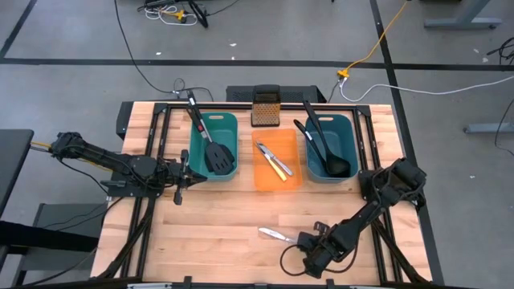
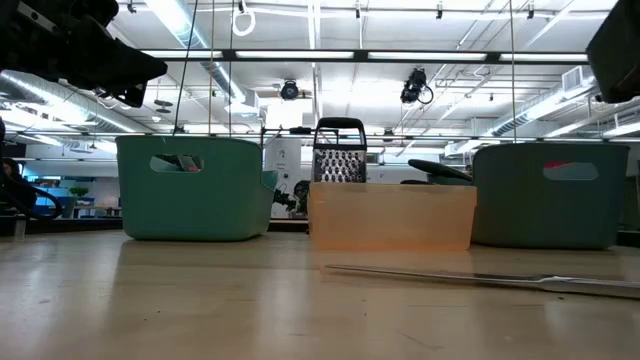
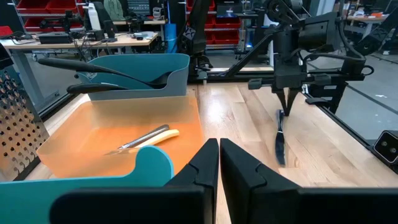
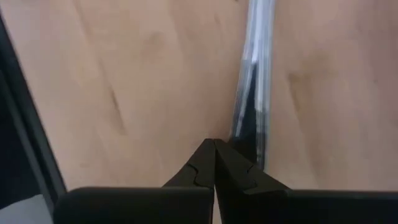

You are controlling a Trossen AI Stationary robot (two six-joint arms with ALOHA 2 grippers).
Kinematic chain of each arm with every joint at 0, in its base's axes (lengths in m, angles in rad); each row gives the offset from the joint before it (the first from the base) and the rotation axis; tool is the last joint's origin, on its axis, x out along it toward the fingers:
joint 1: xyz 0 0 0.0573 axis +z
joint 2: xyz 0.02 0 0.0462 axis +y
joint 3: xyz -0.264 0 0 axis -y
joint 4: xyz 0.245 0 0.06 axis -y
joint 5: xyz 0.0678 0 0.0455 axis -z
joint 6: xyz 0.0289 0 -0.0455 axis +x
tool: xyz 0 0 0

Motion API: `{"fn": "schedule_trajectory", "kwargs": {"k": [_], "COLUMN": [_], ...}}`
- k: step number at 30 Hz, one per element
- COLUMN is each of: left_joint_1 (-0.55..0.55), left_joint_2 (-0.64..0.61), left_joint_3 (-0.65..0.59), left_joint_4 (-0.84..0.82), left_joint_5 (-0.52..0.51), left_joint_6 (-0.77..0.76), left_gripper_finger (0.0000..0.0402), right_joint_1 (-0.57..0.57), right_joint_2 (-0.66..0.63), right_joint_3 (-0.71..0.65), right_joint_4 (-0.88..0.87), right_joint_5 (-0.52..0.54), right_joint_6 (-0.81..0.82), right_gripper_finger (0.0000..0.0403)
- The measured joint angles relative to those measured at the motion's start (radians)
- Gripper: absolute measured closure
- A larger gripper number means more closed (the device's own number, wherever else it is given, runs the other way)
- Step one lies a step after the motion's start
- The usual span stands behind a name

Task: Pick & Place Kitchen Items
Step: Put the silver table knife into the orange bin

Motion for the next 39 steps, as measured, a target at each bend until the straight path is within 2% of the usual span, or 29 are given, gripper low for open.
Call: {"fn": "schedule_trajectory", "kwargs": {"k": [9,18,23,39], "left_joint_1": [0.0,0.0,0.0,0.0], "left_joint_2": [0.0,0.0,0.0,0.0], "left_joint_3": [0.0,0.0,0.0,0.0], "left_joint_4": [0.0,0.0,0.0,0.0], "left_joint_5": [0.0,-0.002,-0.004,-0.004], "left_joint_6": [0.003,0.003,0.003,0.002], "left_gripper_finger": [0.0381,0.0381,0.0381,0.0381], "right_joint_1": [-0.041,-0.067,-0.066,-0.087], "right_joint_2": [0.0,0.002,0.001,0.002], "right_joint_3": [-0.001,-0.004,-0.007,-0.006], "right_joint_4": [-0.045,-0.063,-0.02,0.113], "right_joint_5": [0.035,0.156,0.173,0.216], "right_joint_6": [-0.044,-0.097,-0.142,-0.184], "right_gripper_finger": [0.0399,0.0397,0.0388,0.0391]}}
